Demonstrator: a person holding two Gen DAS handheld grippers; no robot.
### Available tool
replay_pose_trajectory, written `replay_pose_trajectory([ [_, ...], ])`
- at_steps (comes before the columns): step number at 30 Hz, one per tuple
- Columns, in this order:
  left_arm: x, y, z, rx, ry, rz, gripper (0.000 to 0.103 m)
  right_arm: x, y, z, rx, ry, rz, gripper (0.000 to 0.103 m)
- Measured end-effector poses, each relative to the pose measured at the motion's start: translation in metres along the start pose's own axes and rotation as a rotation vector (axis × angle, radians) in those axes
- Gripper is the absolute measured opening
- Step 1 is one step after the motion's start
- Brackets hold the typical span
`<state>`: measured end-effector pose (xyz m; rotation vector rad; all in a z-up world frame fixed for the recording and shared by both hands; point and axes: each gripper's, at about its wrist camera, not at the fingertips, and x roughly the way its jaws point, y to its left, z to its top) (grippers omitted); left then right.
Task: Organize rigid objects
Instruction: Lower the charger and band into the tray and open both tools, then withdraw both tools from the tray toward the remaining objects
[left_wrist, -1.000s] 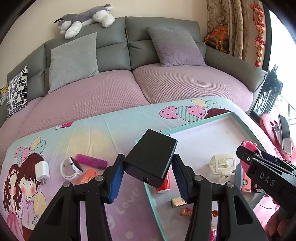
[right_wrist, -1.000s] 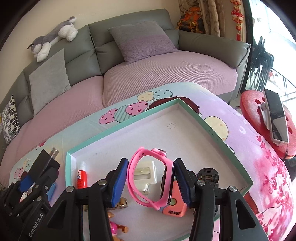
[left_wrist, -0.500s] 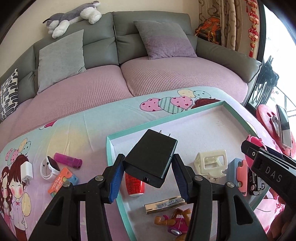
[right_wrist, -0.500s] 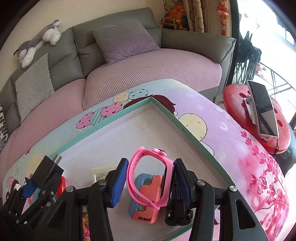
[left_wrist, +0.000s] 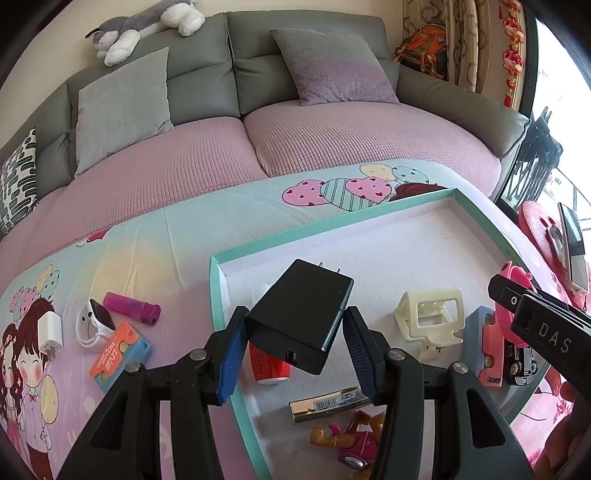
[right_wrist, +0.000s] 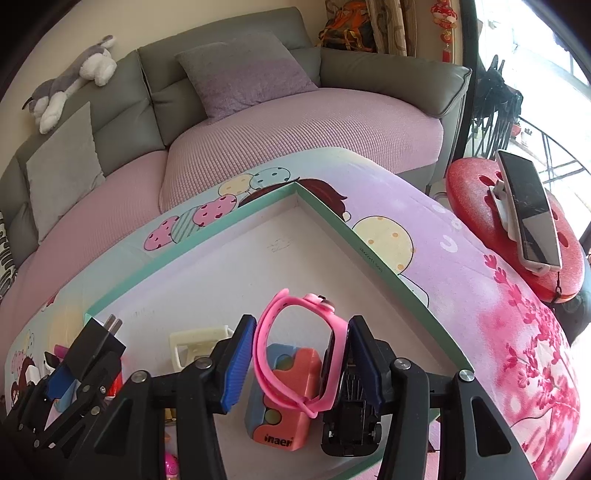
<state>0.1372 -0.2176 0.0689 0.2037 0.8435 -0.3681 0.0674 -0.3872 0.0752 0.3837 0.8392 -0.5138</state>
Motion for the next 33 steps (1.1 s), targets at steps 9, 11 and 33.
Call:
replay_pose_trajectory([
  [9,-0.004,0.002,0.002,-0.006,-0.002,0.005,0.054,0.0,0.003,0.0,-0.011,0.004,-0.006,0.055],
  [11,-0.006,0.006,0.003,-0.016,-0.003,0.013,0.055,0.001,0.003,0.0,-0.014,0.01,-0.007,0.057],
  [33,-0.012,0.085,-0.004,-0.227,0.02,0.179,0.09,-0.004,0.036,-0.006,-0.103,0.003,0.032,0.098],
])
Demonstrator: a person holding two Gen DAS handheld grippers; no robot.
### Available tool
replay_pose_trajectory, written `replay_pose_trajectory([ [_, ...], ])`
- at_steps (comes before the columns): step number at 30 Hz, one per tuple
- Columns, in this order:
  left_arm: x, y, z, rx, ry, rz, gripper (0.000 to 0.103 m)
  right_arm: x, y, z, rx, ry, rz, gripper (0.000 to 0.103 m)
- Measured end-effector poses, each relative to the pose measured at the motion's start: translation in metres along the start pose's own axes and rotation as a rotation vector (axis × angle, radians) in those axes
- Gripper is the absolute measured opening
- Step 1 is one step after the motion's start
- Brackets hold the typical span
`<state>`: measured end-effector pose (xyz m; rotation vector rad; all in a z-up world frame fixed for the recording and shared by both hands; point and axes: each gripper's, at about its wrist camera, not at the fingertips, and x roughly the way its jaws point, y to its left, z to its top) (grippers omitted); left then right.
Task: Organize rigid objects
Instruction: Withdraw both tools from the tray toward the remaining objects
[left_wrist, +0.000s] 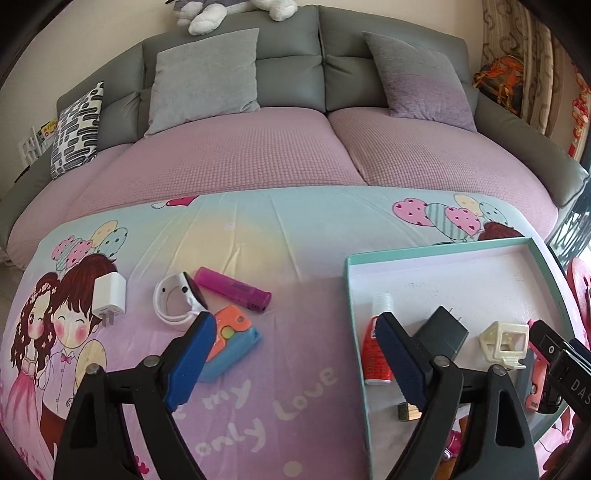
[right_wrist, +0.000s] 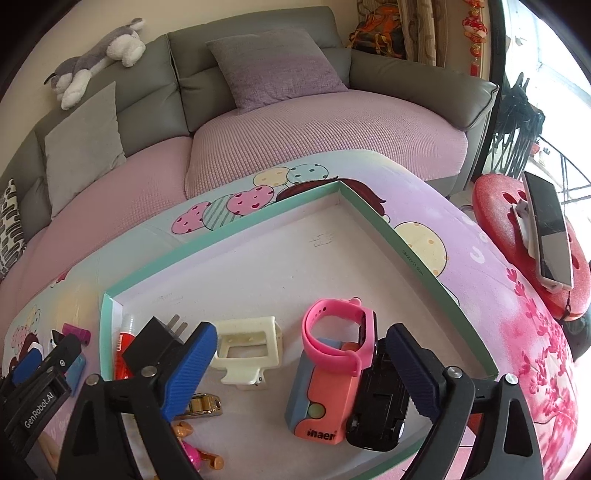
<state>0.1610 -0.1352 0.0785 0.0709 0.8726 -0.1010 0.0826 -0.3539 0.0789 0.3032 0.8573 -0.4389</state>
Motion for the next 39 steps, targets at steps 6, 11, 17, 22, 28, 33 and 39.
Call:
replay_pose_trajectory([
  [6,0.006,0.028,-0.001,-0.097,0.026,0.021,0.09,-0.004,0.015,-0.001,-0.037,-0.014,0.003,0.103],
  [11,0.006,0.051,-0.002,-0.157,0.025,0.057,0.09,-0.008,0.034,-0.002,-0.08,-0.024,0.029,0.103],
  [17,0.001,0.081,-0.004,-0.197,0.018,0.117,0.099,-0.013,0.063,-0.007,-0.142,-0.037,0.069,0.103],
  [22,-0.012,0.112,-0.006,-0.25,-0.009,0.17,0.099,-0.016,0.093,-0.015,-0.201,-0.033,0.124,0.103],
  [28,-0.025,0.154,-0.017,-0.327,-0.029,0.241,0.099,-0.023,0.132,-0.029,-0.287,-0.037,0.185,0.103],
  [33,-0.033,0.188,-0.029,-0.404,-0.043,0.268,0.099,-0.025,0.161,-0.042,-0.345,-0.028,0.219,0.103],
  [39,-0.036,0.218,-0.043,-0.46,-0.04,0.281,0.099,-0.024,0.189,-0.055,-0.396,-0.015,0.247,0.103],
])
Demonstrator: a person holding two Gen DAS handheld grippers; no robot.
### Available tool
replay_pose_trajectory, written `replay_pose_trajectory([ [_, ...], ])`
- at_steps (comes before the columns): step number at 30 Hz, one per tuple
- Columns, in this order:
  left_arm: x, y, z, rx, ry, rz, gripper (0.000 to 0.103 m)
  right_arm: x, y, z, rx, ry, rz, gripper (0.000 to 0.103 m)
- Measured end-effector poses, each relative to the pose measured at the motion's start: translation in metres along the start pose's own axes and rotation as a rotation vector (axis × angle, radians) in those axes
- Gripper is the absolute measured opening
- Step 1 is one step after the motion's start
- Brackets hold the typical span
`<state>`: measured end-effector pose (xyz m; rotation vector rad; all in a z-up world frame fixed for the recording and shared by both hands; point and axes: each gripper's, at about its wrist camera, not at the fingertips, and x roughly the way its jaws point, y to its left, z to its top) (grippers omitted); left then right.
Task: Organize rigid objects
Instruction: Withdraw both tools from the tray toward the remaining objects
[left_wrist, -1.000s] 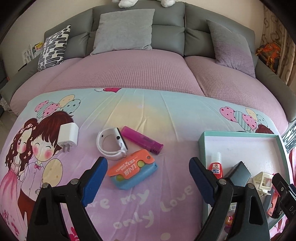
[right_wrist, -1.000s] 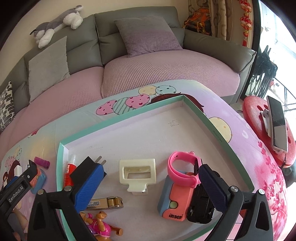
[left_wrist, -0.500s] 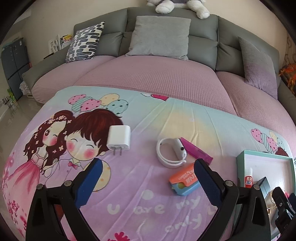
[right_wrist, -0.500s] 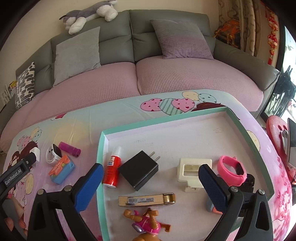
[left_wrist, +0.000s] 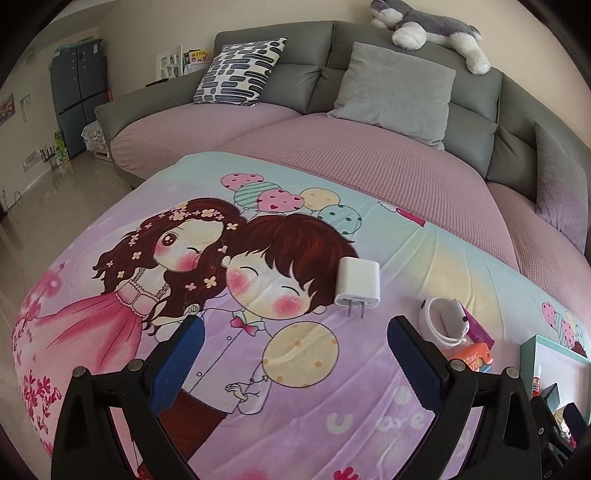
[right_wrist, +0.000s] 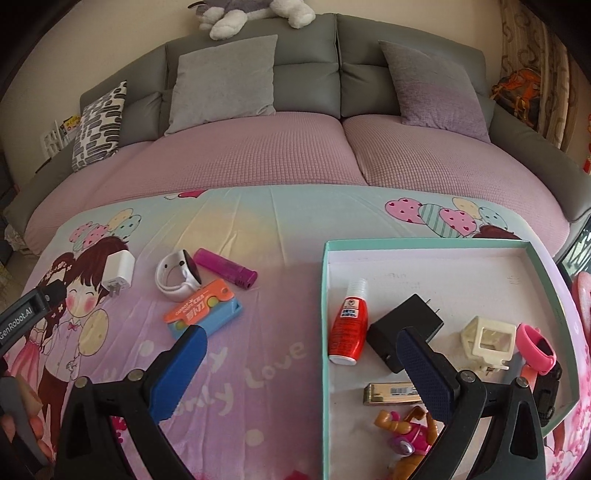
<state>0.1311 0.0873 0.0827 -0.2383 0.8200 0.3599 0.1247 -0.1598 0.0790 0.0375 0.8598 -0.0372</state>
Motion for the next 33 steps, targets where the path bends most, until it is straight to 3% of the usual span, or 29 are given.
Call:
replay_pose_trajectory([
  [10,0.015,0.041,-0.004,-0.1,0.02,-0.002,0.1,0.014,0.044,-0.009,-0.077,0.023,0.059,0.103],
  [15,0.03,0.049,-0.008,-0.149,0.055,-0.058,0.1,0.032,0.055,-0.016,-0.103,0.056,0.072,0.103],
  [25,0.054,0.036,-0.006,-0.112,0.096,-0.115,0.1,0.06,0.054,-0.018,-0.059,0.086,0.124,0.103],
  [33,0.072,0.018,0.002,-0.064,0.092,-0.166,0.1,0.074,0.061,-0.01,-0.105,0.056,0.12,0.103],
])
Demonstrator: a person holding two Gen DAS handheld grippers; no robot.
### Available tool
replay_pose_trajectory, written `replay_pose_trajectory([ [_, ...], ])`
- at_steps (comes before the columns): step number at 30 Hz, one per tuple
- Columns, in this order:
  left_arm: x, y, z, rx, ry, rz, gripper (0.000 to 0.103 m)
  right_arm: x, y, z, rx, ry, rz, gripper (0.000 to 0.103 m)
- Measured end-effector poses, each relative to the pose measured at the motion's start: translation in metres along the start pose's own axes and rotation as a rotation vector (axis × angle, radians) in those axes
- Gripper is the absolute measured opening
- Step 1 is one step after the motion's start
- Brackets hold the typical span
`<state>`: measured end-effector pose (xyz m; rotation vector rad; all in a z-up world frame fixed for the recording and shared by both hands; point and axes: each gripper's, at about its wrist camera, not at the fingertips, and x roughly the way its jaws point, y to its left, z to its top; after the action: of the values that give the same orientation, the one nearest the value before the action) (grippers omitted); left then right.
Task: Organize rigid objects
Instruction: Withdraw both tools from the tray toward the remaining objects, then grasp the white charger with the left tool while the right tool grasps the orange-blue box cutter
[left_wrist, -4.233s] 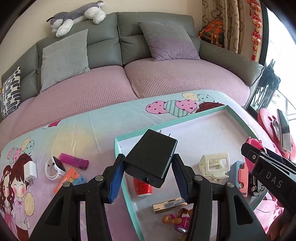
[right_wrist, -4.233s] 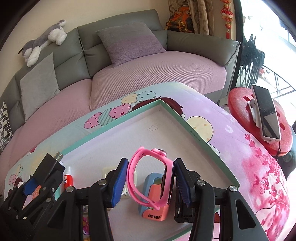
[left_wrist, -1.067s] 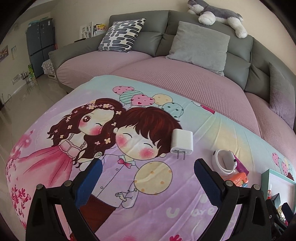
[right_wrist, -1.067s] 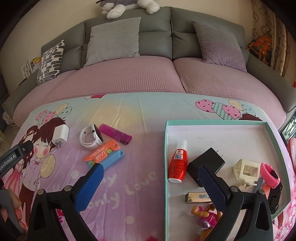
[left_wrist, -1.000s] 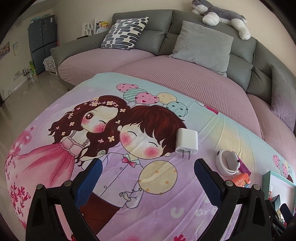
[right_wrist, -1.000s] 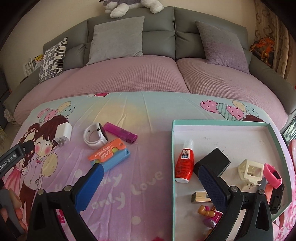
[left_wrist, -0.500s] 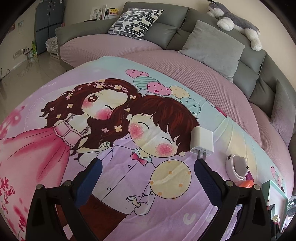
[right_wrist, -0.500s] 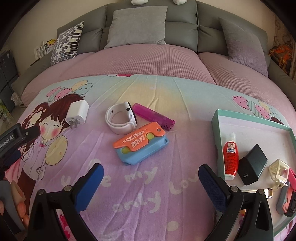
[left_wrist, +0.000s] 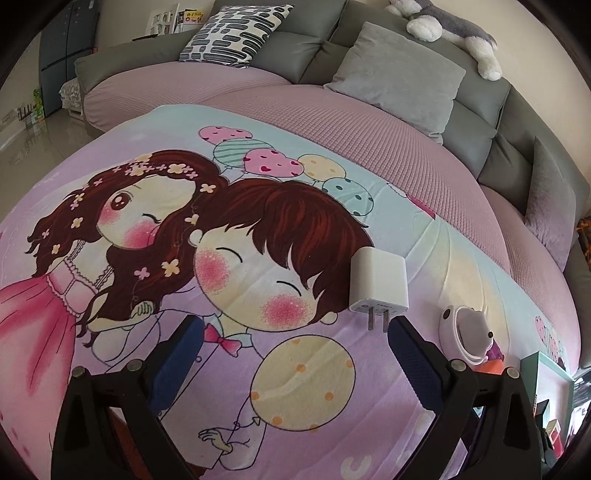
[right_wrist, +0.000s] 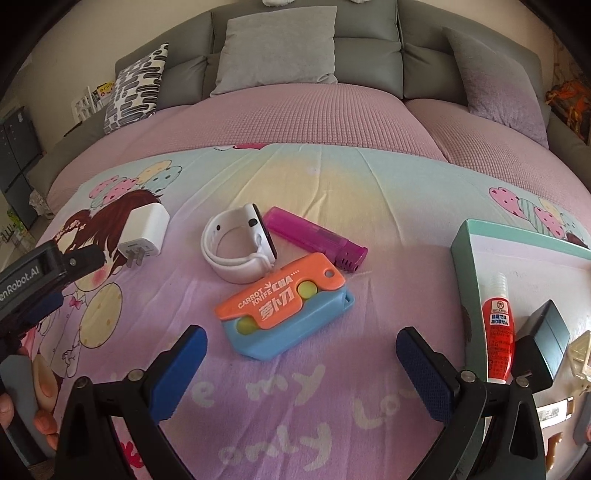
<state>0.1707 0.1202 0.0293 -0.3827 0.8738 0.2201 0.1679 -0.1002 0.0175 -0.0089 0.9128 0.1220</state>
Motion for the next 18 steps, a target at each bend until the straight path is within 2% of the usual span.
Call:
replay_pose_trajectory([
  [11,0.013,-0.035,0.004,0.146,-0.053,-0.04,0.1,0.013,0.0,0.005,-0.055,-0.012,-0.012,0.103],
  [15,0.026,-0.04,0.001,0.161,-0.032,-0.052,0.099,0.015,0.0,0.005,-0.081,-0.009,-0.013,0.103],
  [18,0.035,-0.045,-0.001,0.187,-0.018,-0.026,0.099,0.016,0.001,0.005,-0.091,-0.011,-0.016,0.103],
])
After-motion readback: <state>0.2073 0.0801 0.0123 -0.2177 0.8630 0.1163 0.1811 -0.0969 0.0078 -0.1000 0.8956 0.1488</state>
